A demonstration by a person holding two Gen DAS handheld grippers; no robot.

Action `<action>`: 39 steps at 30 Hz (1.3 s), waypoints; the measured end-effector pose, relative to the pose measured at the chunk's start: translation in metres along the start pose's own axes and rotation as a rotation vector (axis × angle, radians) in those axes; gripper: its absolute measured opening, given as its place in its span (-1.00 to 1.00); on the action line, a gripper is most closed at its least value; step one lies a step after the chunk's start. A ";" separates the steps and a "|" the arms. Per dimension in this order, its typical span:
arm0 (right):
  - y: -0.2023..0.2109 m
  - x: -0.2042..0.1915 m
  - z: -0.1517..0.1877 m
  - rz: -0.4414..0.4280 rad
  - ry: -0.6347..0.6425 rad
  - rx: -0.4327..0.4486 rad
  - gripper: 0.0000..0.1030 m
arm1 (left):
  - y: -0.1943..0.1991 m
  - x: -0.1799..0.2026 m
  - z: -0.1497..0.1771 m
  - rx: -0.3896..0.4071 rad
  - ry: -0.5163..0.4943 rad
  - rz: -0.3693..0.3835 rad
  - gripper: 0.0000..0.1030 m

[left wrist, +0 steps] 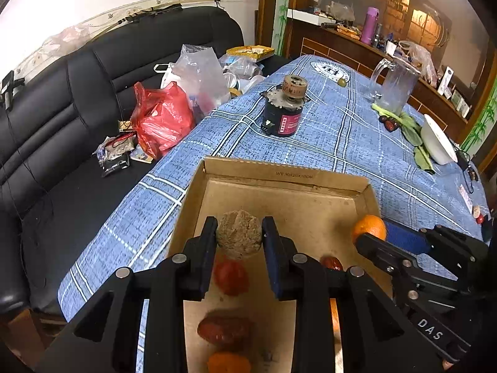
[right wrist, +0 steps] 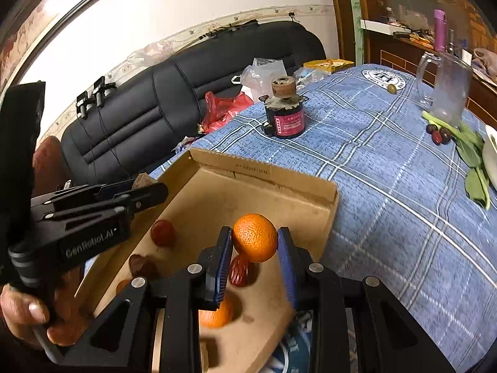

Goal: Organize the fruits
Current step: 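Carry the tan ball and orange over the cardboard tray with both tools, then open the left tool to drop the tan ball while the right tool releases the orange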

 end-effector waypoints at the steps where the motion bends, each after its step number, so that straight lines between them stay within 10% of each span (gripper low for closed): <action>1: -0.004 0.001 -0.002 0.002 0.002 -0.007 -0.43 | -0.003 0.001 -0.001 -0.003 -0.007 -0.008 -0.49; 39: -0.053 0.019 -0.001 0.043 0.024 -0.109 -0.32 | -0.066 0.024 0.003 -0.140 -0.077 -0.084 -0.46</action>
Point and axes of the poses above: each gripper's, at about its wrist camera, not at the fingertips, and y roughly against the way its jaws point, x to its right, z to its underside, the point moved 7 cm from there along -y, roughly the way its jaws point, and after that the axes turned 13 degrees about -z, right-handed, at the moved point
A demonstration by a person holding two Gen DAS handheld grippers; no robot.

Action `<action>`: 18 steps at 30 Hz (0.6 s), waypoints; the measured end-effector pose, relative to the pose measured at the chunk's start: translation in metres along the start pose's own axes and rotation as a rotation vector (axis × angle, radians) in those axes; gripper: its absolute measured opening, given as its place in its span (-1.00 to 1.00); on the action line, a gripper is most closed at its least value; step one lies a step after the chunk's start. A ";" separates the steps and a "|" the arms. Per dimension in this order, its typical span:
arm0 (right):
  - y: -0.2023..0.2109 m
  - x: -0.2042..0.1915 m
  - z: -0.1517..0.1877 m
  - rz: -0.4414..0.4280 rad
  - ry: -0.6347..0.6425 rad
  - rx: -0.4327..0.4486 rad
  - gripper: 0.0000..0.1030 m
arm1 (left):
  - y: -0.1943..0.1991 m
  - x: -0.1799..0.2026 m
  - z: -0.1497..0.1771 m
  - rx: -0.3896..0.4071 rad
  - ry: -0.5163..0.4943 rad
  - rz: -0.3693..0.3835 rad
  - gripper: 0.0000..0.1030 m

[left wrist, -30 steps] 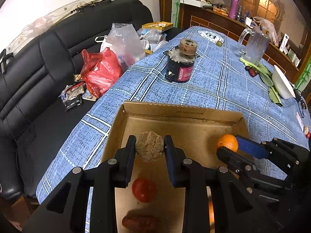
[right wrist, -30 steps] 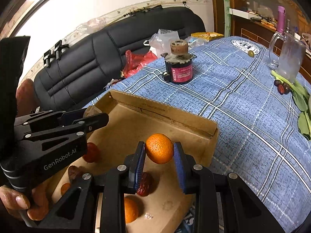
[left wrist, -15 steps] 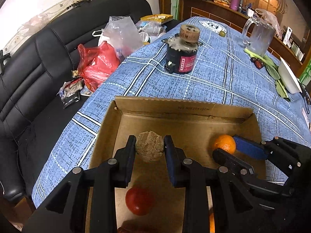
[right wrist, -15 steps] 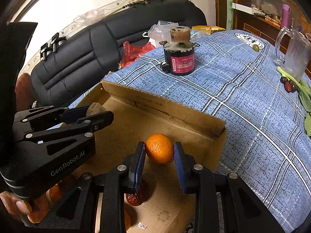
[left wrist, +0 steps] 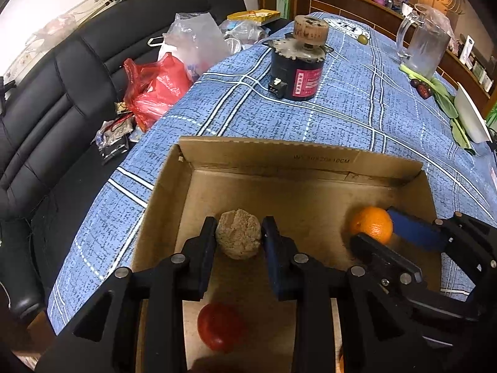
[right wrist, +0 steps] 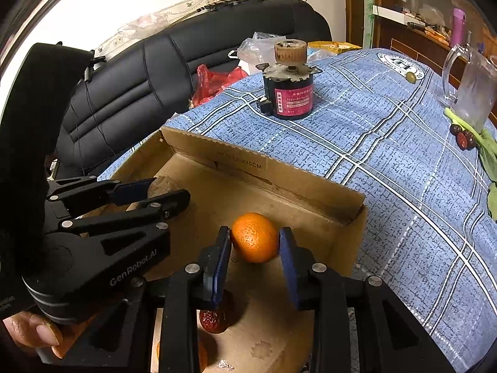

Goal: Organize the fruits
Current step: 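Open the left tool to drop the tan ball while the right tool releases the orange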

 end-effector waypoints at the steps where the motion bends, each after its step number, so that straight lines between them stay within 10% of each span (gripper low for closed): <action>1: 0.001 0.000 0.000 0.001 0.001 -0.001 -0.32 | 0.000 -0.001 0.000 -0.003 0.003 0.000 -0.46; 10: 0.025 -0.004 0.002 -0.007 -0.004 0.037 -0.11 | 0.032 -0.010 0.010 0.069 0.029 -0.014 0.01; 18: 0.056 -0.013 0.016 -0.016 0.004 0.071 -0.04 | 0.067 -0.013 0.025 0.136 0.040 -0.006 0.03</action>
Point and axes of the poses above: each gripper's, at about its wrist camera, not at the fingertips, and y roughly against the way its jaws point, x to its right, z to its underside, the point moved 7 cm from there along -y, roughly the way its jaws point, and after that the axes turned 13 degrees about -z, right-handed, at the moved point
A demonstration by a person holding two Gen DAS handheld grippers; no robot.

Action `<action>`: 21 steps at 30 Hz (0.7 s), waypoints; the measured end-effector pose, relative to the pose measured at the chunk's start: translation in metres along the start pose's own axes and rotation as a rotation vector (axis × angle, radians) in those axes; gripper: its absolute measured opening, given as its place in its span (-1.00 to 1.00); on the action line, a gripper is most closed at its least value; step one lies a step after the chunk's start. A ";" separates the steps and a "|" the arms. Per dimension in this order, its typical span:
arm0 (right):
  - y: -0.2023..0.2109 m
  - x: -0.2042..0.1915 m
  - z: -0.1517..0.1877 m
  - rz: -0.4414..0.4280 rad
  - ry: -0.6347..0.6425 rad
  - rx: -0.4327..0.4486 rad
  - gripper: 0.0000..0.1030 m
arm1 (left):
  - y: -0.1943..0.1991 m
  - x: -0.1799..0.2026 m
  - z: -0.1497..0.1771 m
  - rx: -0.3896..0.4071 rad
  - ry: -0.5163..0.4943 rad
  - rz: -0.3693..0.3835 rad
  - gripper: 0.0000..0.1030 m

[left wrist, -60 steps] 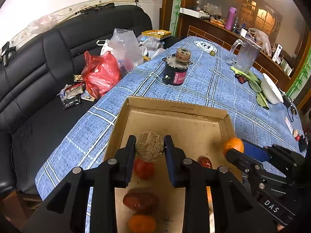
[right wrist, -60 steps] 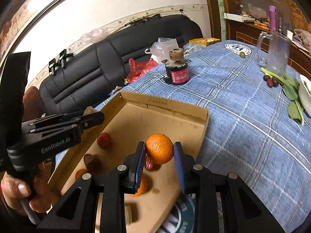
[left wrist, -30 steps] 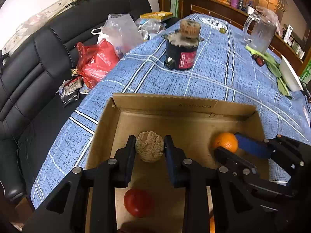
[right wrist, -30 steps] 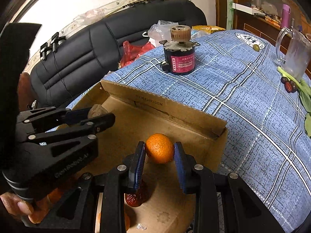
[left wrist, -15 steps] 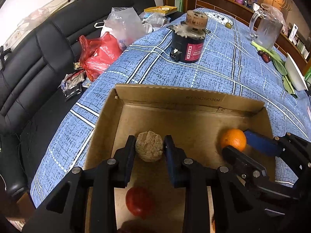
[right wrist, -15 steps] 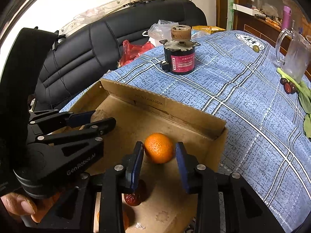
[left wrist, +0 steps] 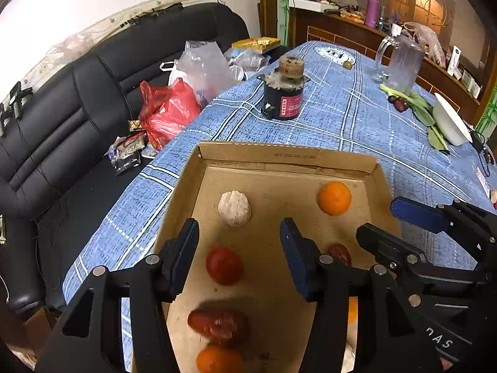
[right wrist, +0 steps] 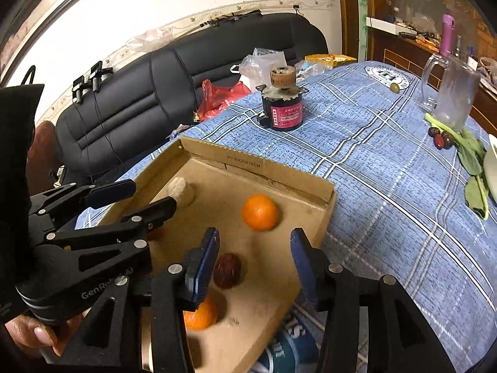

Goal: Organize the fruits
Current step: 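Open the left tool to drop the tan ball while the right tool releases the orange, then grasp a red tomato with the left tool while the right tool grasps a tan ball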

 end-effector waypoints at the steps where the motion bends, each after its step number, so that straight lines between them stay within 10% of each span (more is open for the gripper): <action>1: 0.004 -0.001 0.003 -0.002 -0.001 0.003 -0.04 | 0.003 0.000 0.001 0.005 0.002 0.003 0.03; 21: 0.127 0.096 0.096 0.184 -0.172 0.095 -0.03 | 0.067 0.078 0.018 0.057 -0.083 0.156 0.12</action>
Point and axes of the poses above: each gripper's, at about its wrist camera, not at the fingertips, and y roughly against the way its jaws point, x to its right, z to its underside, the point moved 7 cm from there along -y, roughly the way its jaws point, and after that the axes turned 13 degrees about -z, right-handed, at the moved point
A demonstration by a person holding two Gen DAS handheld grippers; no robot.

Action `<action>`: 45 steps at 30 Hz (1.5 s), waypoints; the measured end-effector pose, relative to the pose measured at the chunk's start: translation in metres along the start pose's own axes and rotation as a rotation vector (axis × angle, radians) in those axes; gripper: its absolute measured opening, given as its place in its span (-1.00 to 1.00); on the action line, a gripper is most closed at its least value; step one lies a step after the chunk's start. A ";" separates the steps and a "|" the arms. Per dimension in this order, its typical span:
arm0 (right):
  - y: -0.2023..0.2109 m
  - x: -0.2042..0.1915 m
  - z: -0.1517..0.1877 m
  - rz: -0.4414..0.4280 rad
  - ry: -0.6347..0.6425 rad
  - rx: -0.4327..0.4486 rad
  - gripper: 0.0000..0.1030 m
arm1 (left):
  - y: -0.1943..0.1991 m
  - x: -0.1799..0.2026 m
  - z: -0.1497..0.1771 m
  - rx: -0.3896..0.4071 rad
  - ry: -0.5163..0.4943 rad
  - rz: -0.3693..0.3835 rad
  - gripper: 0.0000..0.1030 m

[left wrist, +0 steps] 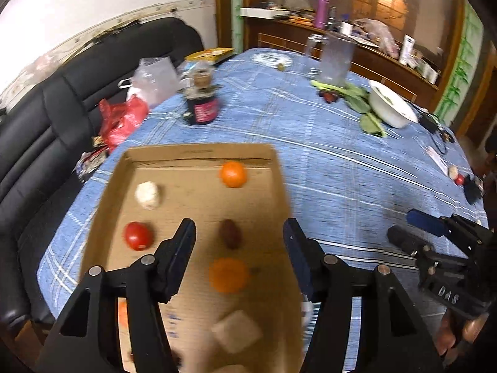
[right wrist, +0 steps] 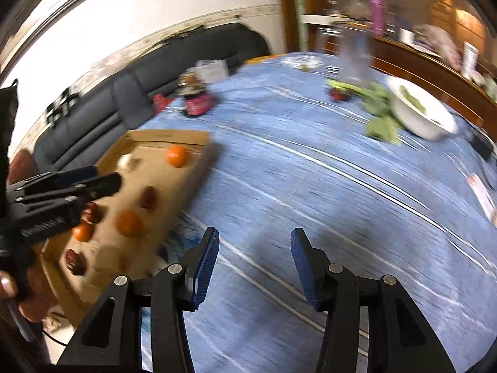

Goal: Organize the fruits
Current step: 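Grasp a red tomato with the left tool while the right tool grasps a tan ball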

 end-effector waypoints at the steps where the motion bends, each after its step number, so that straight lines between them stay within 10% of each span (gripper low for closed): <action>1: 0.010 0.015 0.005 0.023 -0.021 0.013 -0.03 | 0.002 0.009 0.000 0.001 -0.010 0.012 0.12; 17: 0.193 0.259 0.113 0.467 -0.372 0.145 -0.02 | 0.045 0.222 -0.016 0.051 -0.275 0.264 0.11; 31: 0.179 0.316 0.121 0.408 -0.377 0.100 -0.05 | 0.013 0.460 -0.046 0.055 -0.517 0.341 0.10; 45: 0.176 0.318 0.123 0.395 -0.387 0.112 -0.21 | -0.026 0.520 -0.062 0.027 -0.509 0.337 -0.14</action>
Point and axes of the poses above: each gripper's, at about its wrist camera, not at the fingertips, and y roughly against the way its jaws point, x to its right, z to its underside, the point moved 7 cm from there along -y, roughly the way its jaws point, and after that the axes turned 13 degrees about -z, right-handed, at the moved point
